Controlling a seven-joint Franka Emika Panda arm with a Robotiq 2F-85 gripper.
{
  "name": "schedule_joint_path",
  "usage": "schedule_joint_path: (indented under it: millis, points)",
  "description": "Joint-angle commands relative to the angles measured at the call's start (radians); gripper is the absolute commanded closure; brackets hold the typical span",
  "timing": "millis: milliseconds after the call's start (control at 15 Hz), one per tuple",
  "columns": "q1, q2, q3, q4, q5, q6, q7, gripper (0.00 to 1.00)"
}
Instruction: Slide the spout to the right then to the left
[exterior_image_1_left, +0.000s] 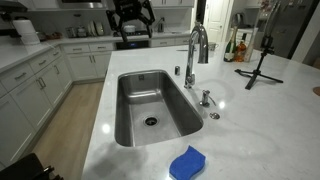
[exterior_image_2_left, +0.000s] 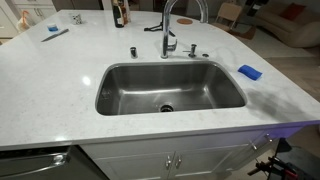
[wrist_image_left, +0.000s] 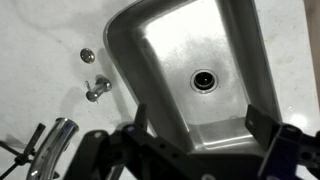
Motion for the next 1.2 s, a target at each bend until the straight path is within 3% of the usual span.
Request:
schedule_joint_path:
  millis: [0,467,867,1133]
  points:
    - [0.09,0.025,-0.101,0.018,-0.075,0.095,0.122,0.0]
    - [0.108,0.138,-0.216,0.096,-0.225,0.224,0.327,0.0]
    - [0.085,0.262,-0.261,0.184,-0.212,0.386,0.295,0.0]
    - [0.048,0.34,-0.25,0.23,-0.144,0.518,0.27,0.0]
